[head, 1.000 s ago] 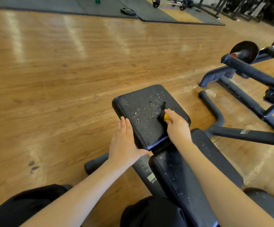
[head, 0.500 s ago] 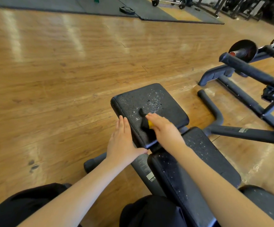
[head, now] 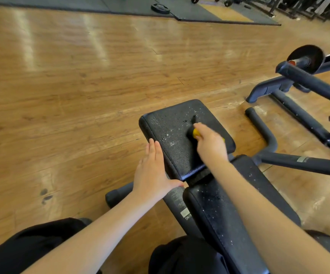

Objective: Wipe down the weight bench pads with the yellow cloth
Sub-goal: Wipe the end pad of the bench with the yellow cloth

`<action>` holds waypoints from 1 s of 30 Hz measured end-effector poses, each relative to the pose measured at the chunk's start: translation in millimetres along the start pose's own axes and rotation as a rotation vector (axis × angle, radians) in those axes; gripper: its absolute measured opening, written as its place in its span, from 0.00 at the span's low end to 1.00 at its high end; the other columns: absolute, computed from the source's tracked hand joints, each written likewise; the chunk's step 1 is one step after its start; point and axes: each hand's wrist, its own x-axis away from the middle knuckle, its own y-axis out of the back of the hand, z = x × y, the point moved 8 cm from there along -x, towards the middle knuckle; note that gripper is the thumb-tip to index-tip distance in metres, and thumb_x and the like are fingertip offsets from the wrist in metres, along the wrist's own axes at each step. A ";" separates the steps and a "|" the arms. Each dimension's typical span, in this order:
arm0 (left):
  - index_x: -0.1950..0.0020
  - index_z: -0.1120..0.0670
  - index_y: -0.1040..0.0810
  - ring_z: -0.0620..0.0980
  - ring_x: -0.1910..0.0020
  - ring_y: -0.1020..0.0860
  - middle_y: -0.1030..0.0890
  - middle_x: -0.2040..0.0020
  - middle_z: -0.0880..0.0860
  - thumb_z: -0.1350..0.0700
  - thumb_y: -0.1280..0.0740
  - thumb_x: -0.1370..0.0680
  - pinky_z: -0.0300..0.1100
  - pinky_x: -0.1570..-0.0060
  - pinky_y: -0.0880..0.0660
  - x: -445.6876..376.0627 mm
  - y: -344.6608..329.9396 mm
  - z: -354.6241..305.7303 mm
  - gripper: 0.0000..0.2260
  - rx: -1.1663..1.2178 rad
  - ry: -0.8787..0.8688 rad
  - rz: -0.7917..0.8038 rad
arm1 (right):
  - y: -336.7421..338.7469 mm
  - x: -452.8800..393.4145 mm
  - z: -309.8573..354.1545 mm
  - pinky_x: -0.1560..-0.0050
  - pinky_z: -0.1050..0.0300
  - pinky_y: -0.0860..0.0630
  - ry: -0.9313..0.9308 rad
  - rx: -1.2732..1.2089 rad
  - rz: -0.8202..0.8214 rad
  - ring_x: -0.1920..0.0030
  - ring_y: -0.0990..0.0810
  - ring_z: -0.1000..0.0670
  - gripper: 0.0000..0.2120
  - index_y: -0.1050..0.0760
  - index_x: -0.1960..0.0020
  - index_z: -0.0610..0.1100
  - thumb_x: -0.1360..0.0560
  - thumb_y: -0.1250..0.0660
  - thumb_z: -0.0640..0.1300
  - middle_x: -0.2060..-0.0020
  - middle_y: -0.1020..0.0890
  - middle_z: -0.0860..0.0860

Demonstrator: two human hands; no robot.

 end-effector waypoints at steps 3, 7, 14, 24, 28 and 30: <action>0.24 0.59 0.62 0.50 0.24 0.61 0.63 0.23 0.55 0.35 0.29 0.35 0.44 0.27 0.51 0.1 0.3 1.0 0.57 0.028 0.012 -0.011 | -20.6 42.2 55.6 0.35 0.51 0.32 0.309 0.041 0.026 0.36 0.26 0.43 0.20 0.26 0.38 0.38 0.28 0.38 0.30 0.39 0.23 0.42; 0.24 0.60 0.62 0.50 0.24 0.61 0.62 0.23 0.56 0.39 0.28 0.33 0.44 0.26 0.50 2.9 -0.1 -0.1 0.55 0.087 0.030 -0.011 | -29.1 64.9 63.7 0.35 0.47 0.35 0.410 -0.002 0.086 0.37 0.26 0.42 0.20 0.26 0.38 0.38 0.30 0.39 0.33 0.40 0.22 0.42; 0.25 0.59 0.64 0.50 0.24 0.62 0.66 0.24 0.54 0.41 0.26 0.34 0.45 0.27 0.52 1.6 0.7 -2.5 0.57 0.141 0.019 -0.006 | -17.6 44.2 39.9 0.32 0.54 0.37 0.350 -0.032 0.145 0.31 0.32 0.48 0.19 0.29 0.35 0.43 0.25 0.40 0.33 0.35 0.26 0.47; 0.25 0.58 0.65 0.49 0.25 0.62 0.66 0.24 0.54 0.37 0.27 0.35 0.44 0.27 0.54 2.4 -2.5 0.0 0.58 0.111 -0.016 -0.012 | 26.1 -31.1 -54.6 0.47 0.52 0.27 -0.258 -0.034 -0.039 0.46 0.24 0.40 0.18 0.31 0.33 0.46 0.23 0.43 0.38 0.43 0.21 0.41; 0.25 0.58 0.65 0.49 0.24 0.62 0.66 0.24 0.54 0.39 0.26 0.35 0.44 0.27 0.53 1.4 -2.1 -1.0 0.58 0.122 -0.002 -0.018 | 6.3 -4.4 4.1 0.37 0.55 0.34 -0.040 -0.011 -0.051 0.37 0.27 0.42 0.18 0.28 0.36 0.40 0.25 0.41 0.33 0.38 0.24 0.42; 0.24 0.58 0.64 0.49 0.24 0.60 0.65 0.24 0.54 0.40 0.26 0.35 0.44 0.27 0.51 1.8 -0.7 -0.8 0.57 0.146 0.008 -0.033 | -11.9 23.2 43.0 0.34 0.59 0.37 0.143 -0.018 0.030 0.34 0.29 0.45 0.19 0.28 0.36 0.39 0.26 0.40 0.32 0.36 0.25 0.43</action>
